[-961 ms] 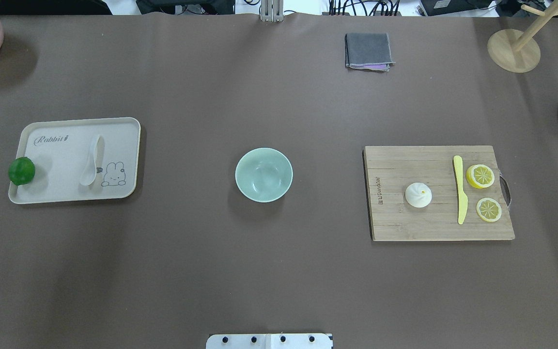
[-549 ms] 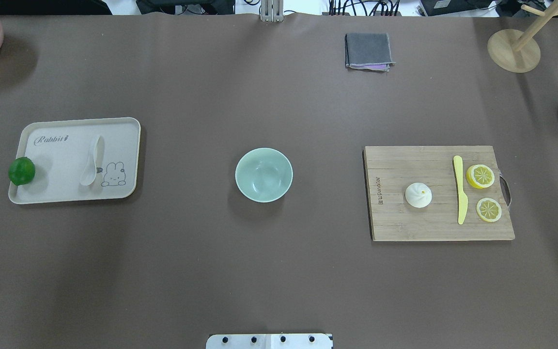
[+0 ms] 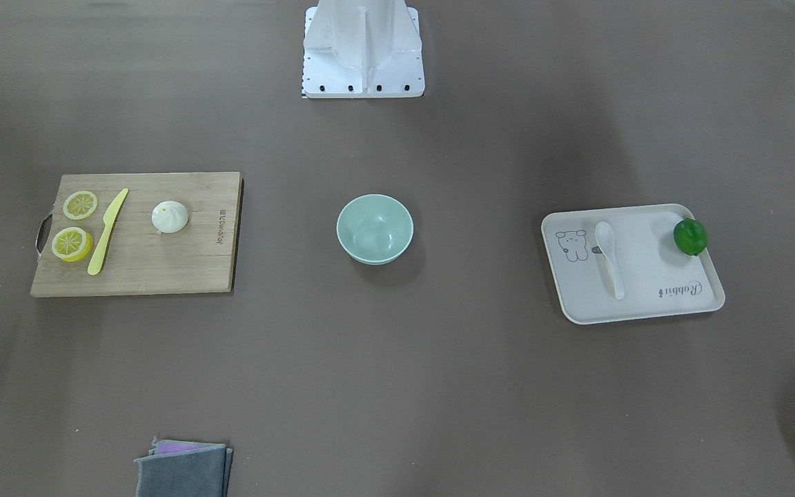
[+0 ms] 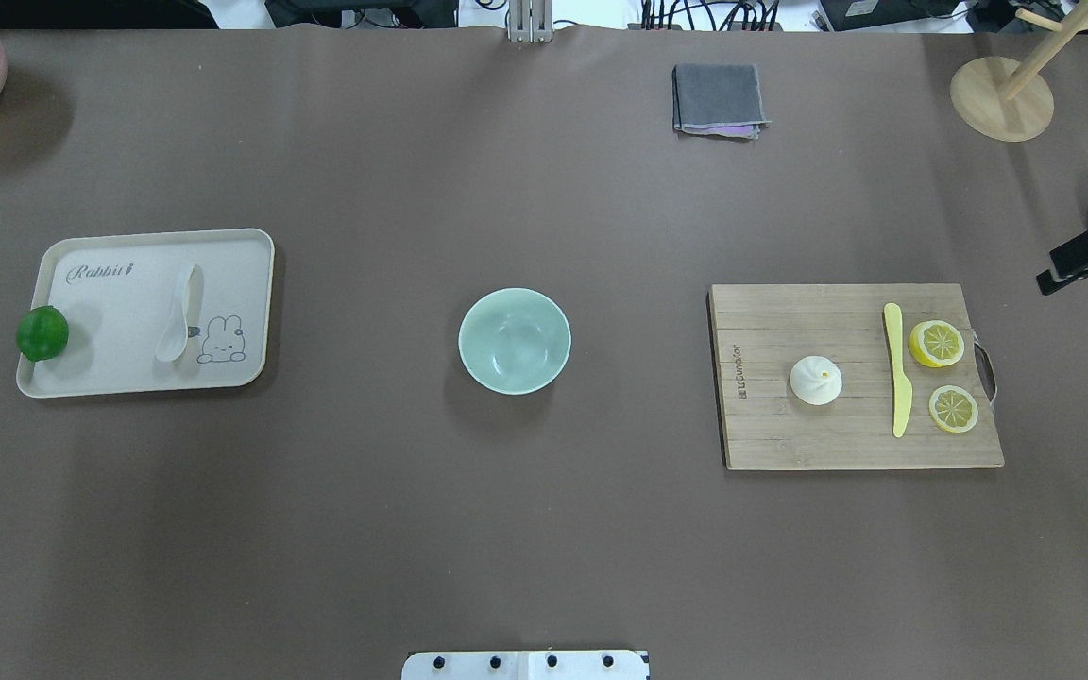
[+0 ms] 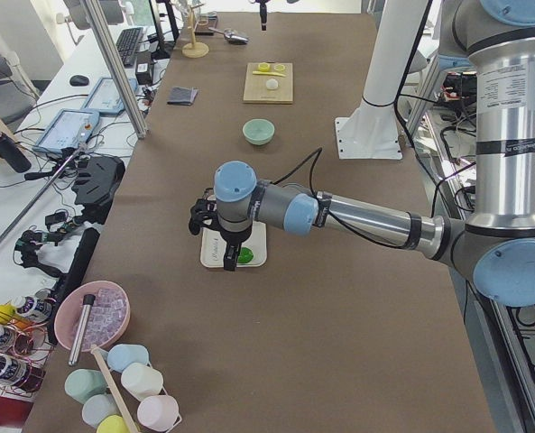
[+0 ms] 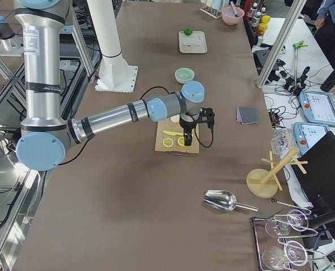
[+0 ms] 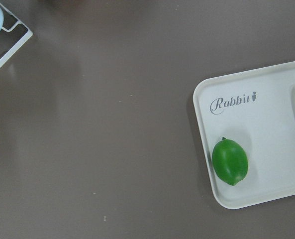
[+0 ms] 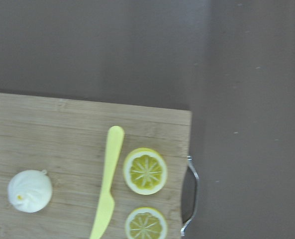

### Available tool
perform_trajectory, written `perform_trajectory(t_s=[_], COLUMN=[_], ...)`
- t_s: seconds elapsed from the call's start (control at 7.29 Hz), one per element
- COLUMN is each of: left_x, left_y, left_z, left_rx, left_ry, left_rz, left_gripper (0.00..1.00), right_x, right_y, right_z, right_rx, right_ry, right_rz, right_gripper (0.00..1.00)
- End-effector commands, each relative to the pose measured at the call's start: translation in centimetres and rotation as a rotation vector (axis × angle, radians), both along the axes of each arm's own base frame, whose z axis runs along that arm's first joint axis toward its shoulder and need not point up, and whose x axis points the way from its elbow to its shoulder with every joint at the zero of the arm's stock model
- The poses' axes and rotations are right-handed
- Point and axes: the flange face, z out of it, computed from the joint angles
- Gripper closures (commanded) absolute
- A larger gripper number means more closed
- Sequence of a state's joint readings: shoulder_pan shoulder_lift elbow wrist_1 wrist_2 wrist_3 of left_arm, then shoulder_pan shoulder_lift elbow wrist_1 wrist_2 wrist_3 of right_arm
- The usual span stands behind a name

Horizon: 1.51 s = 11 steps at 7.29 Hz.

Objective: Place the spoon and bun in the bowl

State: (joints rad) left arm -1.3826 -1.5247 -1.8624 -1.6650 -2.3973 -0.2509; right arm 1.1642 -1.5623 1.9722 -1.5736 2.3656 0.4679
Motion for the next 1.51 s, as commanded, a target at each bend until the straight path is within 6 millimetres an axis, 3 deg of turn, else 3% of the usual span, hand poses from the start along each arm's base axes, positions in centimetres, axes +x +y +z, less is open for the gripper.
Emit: perform_trajectory(t_s=[0.0, 0.14, 0.27, 0.41, 0.55, 0.69, 1.1, 1.24, 1.37], left_x=[8.6, 10.3, 13.9, 15.8, 17.7, 17.9, 18.0, 18.4, 18.4], left_y=[-2.1, -3.2, -3.9, -4.7, -4.6, -4.8, -5.1, -5.5, -5.5], left_z=[-3.3, -2.5, -1.6, -2.6, -2.0, -2.3, -3.5, -3.9, -3.9], left_rx=[-0.041, -0.077, -0.108, -0.139, -0.143, -0.142, -0.141, -0.147, -0.147], left_ry=[-0.019, -0.021, -0.028, -0.025, -0.056, -0.067, -0.057, -0.054, -0.053], left_rz=[0.028, 0.036, 0.075, 0.057, 0.065, 0.047, 0.031, 0.023, 0.022], left_gripper=[0.03, 0.03, 0.03, 0.03, 0.03, 0.03, 0.03, 0.03, 0.03], right_x=[-7.2, -10.7, -14.4, -16.4, -18.0, -18.8, -24.5, -24.7, -24.8], right_y=[1.5, 2.8, 4.3, 5.1, 5.4, 5.8, 3.4, 3.6, 3.8], right_z=[-4.1, -4.7, -5.2, -5.4, -4.0, -3.8, -3.5, -3.4, -3.1], right_rx=[-0.025, -0.018, -0.019, -0.024, -0.024, -0.019, 0.017, 0.031, 0.028], right_ry=[-0.010, -0.011, -0.002, 0.003, 0.041, 0.048, 0.093, 0.078, 0.081], right_rz=[0.014, 0.046, 0.051, 0.032, 0.027, 0.017, 0.016, 0.014, 0.010], right_gripper=[0.01, 0.01, 0.02, 0.04, 0.07, 0.10, 0.10, 0.13, 0.31])
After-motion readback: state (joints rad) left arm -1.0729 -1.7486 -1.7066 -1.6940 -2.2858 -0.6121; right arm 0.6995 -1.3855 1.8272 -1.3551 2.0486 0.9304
